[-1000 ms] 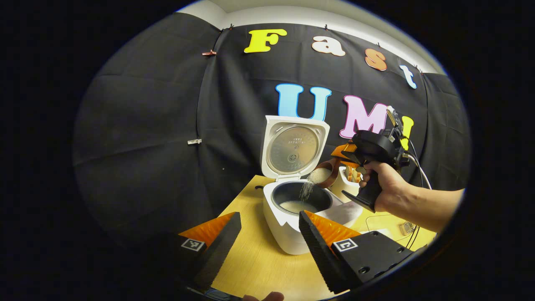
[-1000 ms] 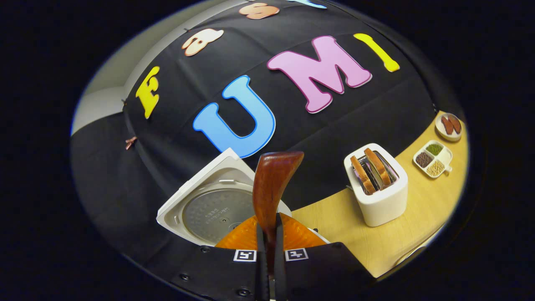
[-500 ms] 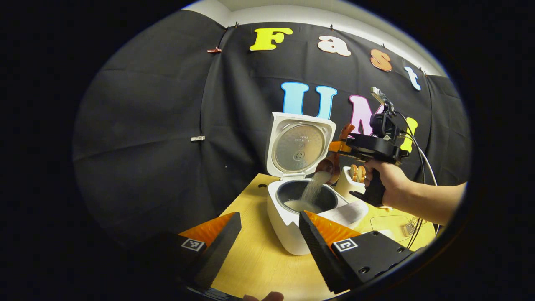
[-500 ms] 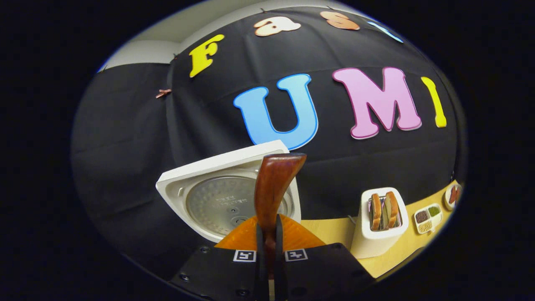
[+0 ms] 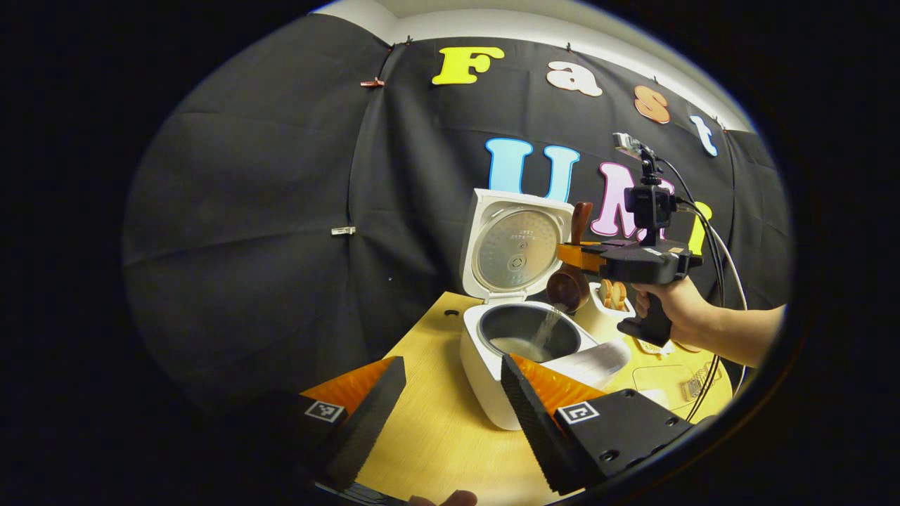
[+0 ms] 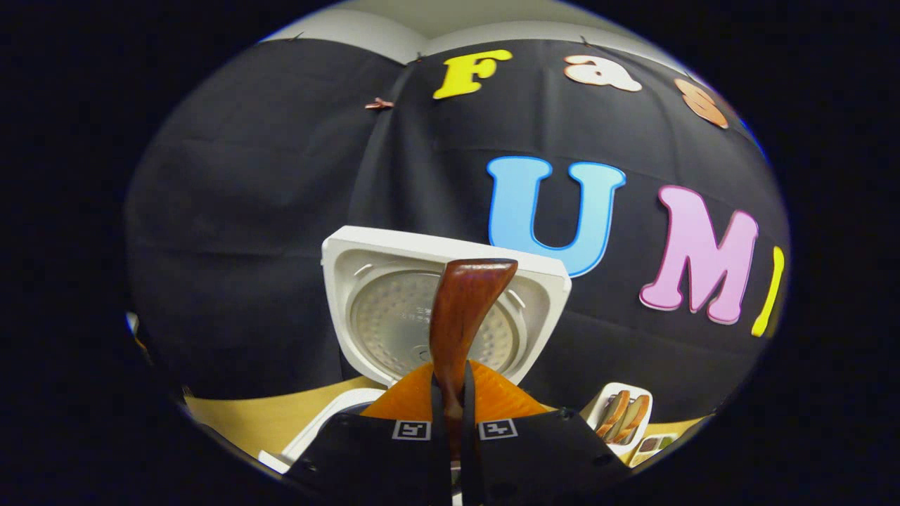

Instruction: Close the left gripper, press the button to open the rice cooker; take a wooden spoon from the chopstick holder with the right hand, scoop a spoonful of rice and pour it into the rice cooker, then put the wooden spoon back into the chopstick holder.

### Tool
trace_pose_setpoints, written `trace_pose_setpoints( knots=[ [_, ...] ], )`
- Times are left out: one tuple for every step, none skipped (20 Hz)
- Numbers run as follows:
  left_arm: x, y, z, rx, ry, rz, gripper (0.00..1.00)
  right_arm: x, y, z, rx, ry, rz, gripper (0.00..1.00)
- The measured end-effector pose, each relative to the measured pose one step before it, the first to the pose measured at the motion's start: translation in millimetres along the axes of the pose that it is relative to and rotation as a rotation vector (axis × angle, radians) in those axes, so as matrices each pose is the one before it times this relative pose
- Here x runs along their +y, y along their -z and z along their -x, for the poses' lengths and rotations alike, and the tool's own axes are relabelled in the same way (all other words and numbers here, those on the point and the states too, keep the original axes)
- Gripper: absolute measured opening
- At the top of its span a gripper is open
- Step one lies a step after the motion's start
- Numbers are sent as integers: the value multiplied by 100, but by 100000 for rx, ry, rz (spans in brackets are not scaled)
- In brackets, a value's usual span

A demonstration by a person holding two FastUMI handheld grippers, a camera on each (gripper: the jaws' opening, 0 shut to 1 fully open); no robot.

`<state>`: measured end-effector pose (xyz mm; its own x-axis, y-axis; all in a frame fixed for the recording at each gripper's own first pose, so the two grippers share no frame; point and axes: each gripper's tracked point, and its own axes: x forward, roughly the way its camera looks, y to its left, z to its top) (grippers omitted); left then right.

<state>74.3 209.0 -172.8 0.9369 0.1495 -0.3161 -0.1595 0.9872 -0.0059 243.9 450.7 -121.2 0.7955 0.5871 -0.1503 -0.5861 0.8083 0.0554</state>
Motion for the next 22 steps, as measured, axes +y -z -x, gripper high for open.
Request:
trace_pose_setpoints(
  knots=[
    [-5, -46, 38, 58, -117, -200, 94, 835, 153, 118, -74, -2253, 3969, 10],
    [-31, 2, 5, 11, -50, -275, 95, 778, -81, 129, -262, -1873, 4849, 10],
    [31, -36, 55, 84, -133, -230, 94, 822, -208, 249, -306, -1678, 6877, 10],
    [166, 73, 76, -187, -61, -61, 94, 616, -381, -124, -622, -1938, 7492, 10],
    [78, -197, 26, -58, -131, 224, 94, 574, -284, 232, -317, -1314, 7191, 10],
    [18, -20, 117, -34, -145, 360, 94, 663, -176, 13, -260, -1270, 5307, 10],
    [-62, 56, 313, -199, -30, 264, 94, 573, 35, 145, 36, -848, 3128, 10],
    [85, -75, 209, -276, -162, -234, 94, 392, 237, 176, 507, -597, 1780, 10],
    [-33, 37, 176, -427, 314, -587, 94, 1, 339, -10, 753, -79, 1074, 10],
    [-201, -323, 110, -556, 372, -802, 94, -254, 159, -75, 484, 786, -675, 10],
    [-40, -120, 224, -344, 150, -950, 94, -438, -139, 151, -112, 990, -4584, 10],
    [-86, -81, 237, -160, 105, -725, 94, -64, -225, 39, -285, 402, -8804, 10],
    [-76, 38, 230, -270, 321, -347, 94, -458, -224, 305, -494, 535, -11905, 10],
    [-159, -80, 321, -214, 619, 101, 94, -683, -552, 588, -446, 1233, -12881, 10],
    [-232, 25, 373, -432, 390, 183, 94, -586, -654, 717, -245, 1492, -13120, 10],
    [-193, -274, 265, -559, 673, 66, 95, -660, -903, 247, -890, 983, -12751, 10],
    [-435, -185, 216, -323, 640, -99, 94, -608, -1022, 685, -1213, 202, -11544, 10],
    [-248, -321, 152, -248, 185, -186, 95, -546, -1371, 813, -1845, 111, -9797, 10],
    [-213, -261, 175, -508, 483, -142, 94, -581, -1352, 975, -2509, 148, -7387, 10],
    [-353, -338, 223, -719, 502, -95, 94, -469, -1530, 1282, -2771, 243, -5274, 10],
    [-336, -337, 276, -759, 807, 102, 94, -316, -1536, 1544, -2554, -18, -4004, 10],
    [-433, -302, 172, -627, 844, 256, 95, -416, -1495, 1624, -2303, 288, -3119, 10]
  ],
)
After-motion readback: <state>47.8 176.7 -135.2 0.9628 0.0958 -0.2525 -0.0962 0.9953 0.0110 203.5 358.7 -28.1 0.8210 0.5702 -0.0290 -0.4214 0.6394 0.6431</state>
